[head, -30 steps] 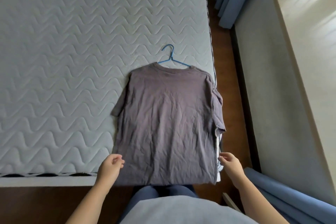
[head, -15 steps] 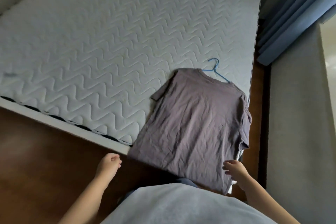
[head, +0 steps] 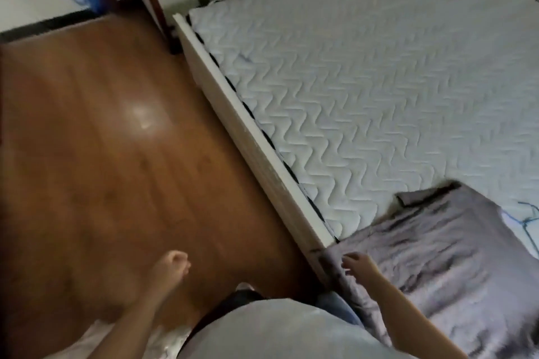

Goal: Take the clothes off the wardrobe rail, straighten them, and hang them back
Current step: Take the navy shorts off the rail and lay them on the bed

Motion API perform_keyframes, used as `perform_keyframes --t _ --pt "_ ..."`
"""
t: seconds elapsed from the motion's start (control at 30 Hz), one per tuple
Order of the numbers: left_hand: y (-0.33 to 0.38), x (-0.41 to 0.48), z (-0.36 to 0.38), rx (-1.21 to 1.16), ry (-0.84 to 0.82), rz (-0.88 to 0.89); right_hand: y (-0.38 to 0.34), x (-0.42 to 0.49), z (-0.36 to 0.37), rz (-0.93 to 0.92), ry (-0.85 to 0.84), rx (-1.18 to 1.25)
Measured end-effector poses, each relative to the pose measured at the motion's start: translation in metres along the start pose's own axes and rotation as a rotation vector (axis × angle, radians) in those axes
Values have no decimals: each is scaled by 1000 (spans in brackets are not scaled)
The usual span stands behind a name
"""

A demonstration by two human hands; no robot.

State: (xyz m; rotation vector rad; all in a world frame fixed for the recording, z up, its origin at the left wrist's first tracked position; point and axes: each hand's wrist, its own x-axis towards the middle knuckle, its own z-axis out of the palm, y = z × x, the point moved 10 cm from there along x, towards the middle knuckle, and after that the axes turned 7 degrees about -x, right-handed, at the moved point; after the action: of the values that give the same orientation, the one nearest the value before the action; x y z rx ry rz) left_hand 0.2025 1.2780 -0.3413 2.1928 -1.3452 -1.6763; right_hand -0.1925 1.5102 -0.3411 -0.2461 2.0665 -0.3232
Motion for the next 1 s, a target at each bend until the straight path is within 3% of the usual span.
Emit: perform_keyframes --t 0.2,0.33,0.6,0.77,0.9,1.0 --pt "-62 5 -88 -305 225 -274 -153 19 11 -210 -4 25" --pt "-36 28 -74 -366 193 -376 -191 43 0 -182 -11 30" --pt "147 122 -34 -338 77 -156 -240 113 -54 48 -21 94" --pt "258 168 -49 -326 66 -8 -325 162 -78 61 -40 -39" --pt "276 199 -97 -330 167 -1 -420 186 -62 27 -84 -135" --pt "260 226 -139 -383 230 -90 -502 206 -33 -43 -104 -168"
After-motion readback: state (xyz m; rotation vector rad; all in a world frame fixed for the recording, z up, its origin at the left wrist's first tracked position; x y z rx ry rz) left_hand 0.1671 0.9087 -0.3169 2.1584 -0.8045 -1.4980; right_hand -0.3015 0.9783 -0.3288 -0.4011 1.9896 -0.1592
